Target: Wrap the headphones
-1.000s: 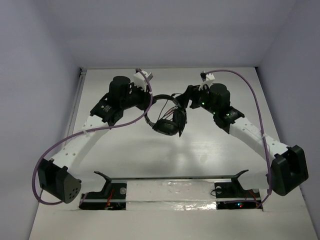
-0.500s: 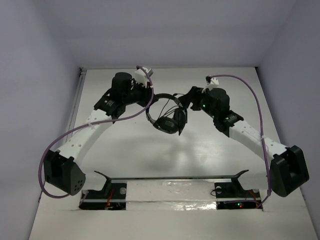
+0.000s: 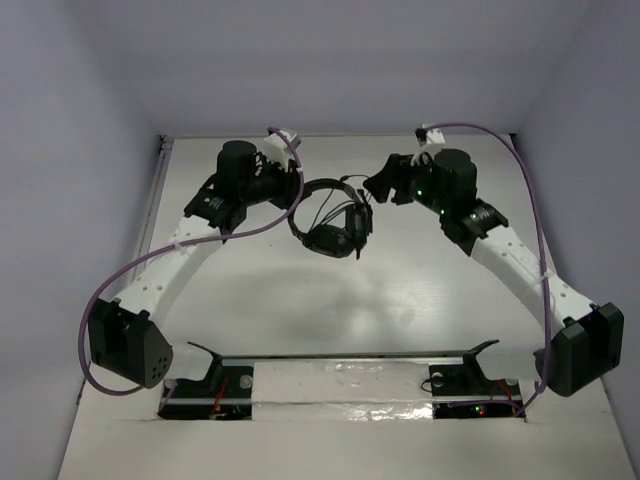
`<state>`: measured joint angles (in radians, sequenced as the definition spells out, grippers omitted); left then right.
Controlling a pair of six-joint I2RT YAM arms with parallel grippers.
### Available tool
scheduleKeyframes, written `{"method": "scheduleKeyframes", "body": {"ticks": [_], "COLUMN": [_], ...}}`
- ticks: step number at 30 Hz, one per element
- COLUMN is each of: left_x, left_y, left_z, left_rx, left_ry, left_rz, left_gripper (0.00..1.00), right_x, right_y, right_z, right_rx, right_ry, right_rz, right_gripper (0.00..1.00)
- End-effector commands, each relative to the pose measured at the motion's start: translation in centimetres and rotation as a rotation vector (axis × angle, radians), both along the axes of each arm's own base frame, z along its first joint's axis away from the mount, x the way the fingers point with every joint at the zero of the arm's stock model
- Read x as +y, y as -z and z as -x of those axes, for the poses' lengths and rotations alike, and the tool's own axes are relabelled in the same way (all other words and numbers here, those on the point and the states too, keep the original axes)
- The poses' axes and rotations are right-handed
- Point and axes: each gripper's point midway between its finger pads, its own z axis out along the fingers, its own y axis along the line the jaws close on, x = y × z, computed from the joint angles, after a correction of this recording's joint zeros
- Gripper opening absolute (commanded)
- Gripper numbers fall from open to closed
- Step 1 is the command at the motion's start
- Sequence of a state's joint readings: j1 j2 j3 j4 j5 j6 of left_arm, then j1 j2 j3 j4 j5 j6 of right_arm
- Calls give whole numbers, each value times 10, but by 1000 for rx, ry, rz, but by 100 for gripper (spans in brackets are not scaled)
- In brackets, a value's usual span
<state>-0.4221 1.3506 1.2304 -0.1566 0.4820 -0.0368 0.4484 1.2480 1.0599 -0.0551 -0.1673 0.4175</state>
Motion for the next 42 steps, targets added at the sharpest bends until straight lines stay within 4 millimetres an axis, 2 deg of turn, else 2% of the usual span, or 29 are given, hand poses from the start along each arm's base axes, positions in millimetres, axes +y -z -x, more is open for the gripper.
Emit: {"method": "scheduleKeyframes", "body": {"ticks": [1,2,3,4,6,7,8,9,11,12,13,15,16,20,21,24,25,27,30,32,35,36,37,40,42], "left_x": [-1,-2,-2,0,0,0,0,1,2,0,-1,-2,-2,2,2,0,0,0,0,3,3,-3,-2,-22,-29], "left_y": [-48,-49,-51,-54,-56,-60,-61,-63,-61,-58,-58,-57,-57,-55,-52,-39,-42,-34,-27,-18,0,12,14,31,33], "left_z": [9,11,12,12,14,14,13,10,2,0,-1,-3,-5,-19,-23,-38,-43,-52,-63,-74,-88,-91,-96,-99,-104], "left_rx": [-144,-148,-147,-155,-164,-174,-177,-176,-168,-158,-160,-163,-166,-169,-162,-138,-154,-137,-121,-123,-111,-95,-106,-90,-88], "left_ry": [51,65,69,60,67,65,58,47,21,21,24,21,13,-52,-66,-114,-128,-161,-208,-256,-300,-303,-318,-297,-295], "left_rz": [78,77,78,75,76,81,83,83,71,71,78,84,89,89,90,110,123,131,151,158,170,160,163,157,165], "left_gripper": [0,0,0,0,0,0,0,0,0,0,0,0,0,0,0,0,0,0,0,0,0,0,0,0,0], "right_x": [6,12,12,19,17,17,17,10,7,1,-5,-14,-29,-48,-59,-71,-73,-76,-76,-76,-75,-75,-74,-73,-73], "right_y": [15,20,31,35,29,39,37,32,15,5,-15,-36,-57,-87,-101,-118,-120,-125,-124,-116,-114,-113,-112,-112,-112], "right_z": [9,-8,-14,-5,-5,3,8,3,13,8,12,13,10,20,28,48,53,63,67,69,69,69,69,70,69], "right_rx": [37,77,85,73,52,69,71,52,0,-31,-74,-133,-167,-229,-273,-344,-356,-376,-371,-360,-369,-366,-366,-368,-370], "right_ry": [-174,-162,-144,-216,-219,-256,-280,-237,-238,-185,-146,-96,2,95,137,166,168,161,157,155,153,152,149,141,143], "right_rz": [181,173,168,139,107,94,72,60,40,35,10,-1,-19,-44,-64,-102,-109,-118,-137,-143,-158,-157,-157,-160,-161], "right_gripper": [68,67,68,68,69,69,68,68,69,69,69,69,69,70,70,70,71,72,72,72,72,72,72,72,72]}}
